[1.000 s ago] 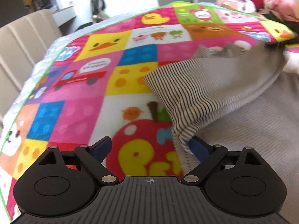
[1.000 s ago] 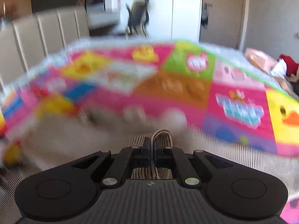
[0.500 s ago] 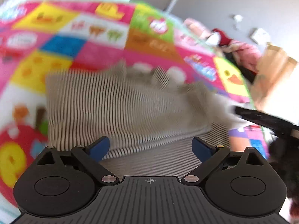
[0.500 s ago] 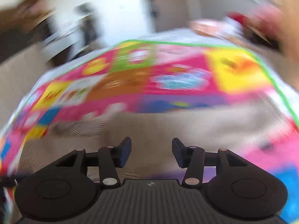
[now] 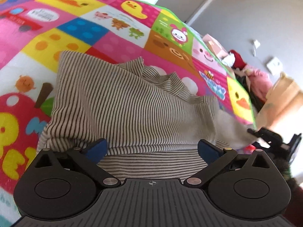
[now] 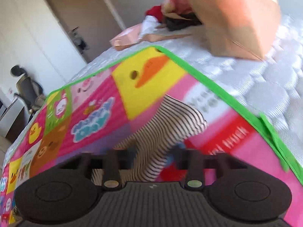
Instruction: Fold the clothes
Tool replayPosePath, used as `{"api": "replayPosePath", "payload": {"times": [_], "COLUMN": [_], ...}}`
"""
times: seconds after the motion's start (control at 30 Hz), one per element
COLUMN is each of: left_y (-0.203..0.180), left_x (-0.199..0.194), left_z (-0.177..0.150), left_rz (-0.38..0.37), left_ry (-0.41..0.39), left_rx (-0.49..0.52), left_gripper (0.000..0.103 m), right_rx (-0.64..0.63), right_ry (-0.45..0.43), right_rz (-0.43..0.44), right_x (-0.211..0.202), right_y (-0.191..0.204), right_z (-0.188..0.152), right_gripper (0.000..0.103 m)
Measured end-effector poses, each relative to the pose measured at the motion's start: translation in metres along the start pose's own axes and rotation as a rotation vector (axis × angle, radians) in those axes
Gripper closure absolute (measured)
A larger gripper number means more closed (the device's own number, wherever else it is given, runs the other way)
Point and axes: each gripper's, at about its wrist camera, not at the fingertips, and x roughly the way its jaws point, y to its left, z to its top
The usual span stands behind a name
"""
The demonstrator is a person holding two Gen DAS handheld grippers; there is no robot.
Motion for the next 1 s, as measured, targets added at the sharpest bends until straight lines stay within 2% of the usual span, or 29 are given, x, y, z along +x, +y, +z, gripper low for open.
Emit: {"api": "replayPosePath", "payload": {"times": [0.13, 0.23, 0.4, 0.5, 0.63, 0.67, 0.7, 0.73, 0.77, 0.83, 0.9, 1.0], "left_y": [0.017, 0.034, 0.069, 0.092, 0.111, 0.113, 0.115, 0.117, 0.120, 0.124, 0.124, 0.123], "left_x": [-0.030, -0.054, -0.093, -0.112, -0.117, -0.115, -0.112, -0.108, -0.105, -0.097, -0.090, -0.083], "left_z": [0.005, 0.010, 0.018, 0.018, 0.011, 0.009, 0.006, 0.004, 0.002, -0.003, -0.007, -0.012], "left_rz": [-0.010, -0.001, 0.023, 0.034, 0.067, 0.081, 0.091, 0.100, 0.110, 0.118, 0.137, 0.163], "left_ry": [-0.043, -0.081, -0.149, -0.153, -0.098, -0.087, -0.079, -0.072, -0.065, -0.054, -0.057, -0.080], "left_rx": [-0.076, -0.102, -0.151, -0.188, -0.185, -0.171, -0.169, -0.168, -0.168, -0.185, -0.179, -0.164], "left_gripper": [0.000, 0.000, 0.000, 0.000, 0.000, 0.000, 0.000, 0.000, 0.000, 0.000, 0.000, 0.000], "right_rx": [-0.224, -0.359, -0.499, -0.483, -0.447, -0.461, -0.487, -0.513, -0.564, -0.695, -0.825, -0.871], "right_ry": [-0.106, -0.154, -0.149, -0.070, 0.016, 0.022, 0.020, 0.018, -0.005, -0.076, -0.138, -0.123], "right_rz": [0.125, 0.296, 0.547, 0.615, 0.552, 0.512, 0.461, 0.410, 0.335, 0.158, -0.013, -0.205], "right_x": [-0.055, -0.098, -0.141, -0.144, -0.127, -0.121, -0.114, -0.107, -0.099, -0.082, -0.059, -0.018], "right_y": [0.066, 0.131, 0.237, 0.281, 0.290, 0.284, 0.275, 0.266, 0.257, 0.238, 0.214, 0.169], "right_z": [0.011, 0.004, -0.039, -0.075, -0.107, -0.110, -0.112, -0.113, -0.112, -0.108, -0.099, -0.074], "right_gripper": [0.092, 0.093, 0.093, 0.093, 0.092, 0.088, 0.078, 0.072, 0.065, 0.063, 0.057, 0.055]}}
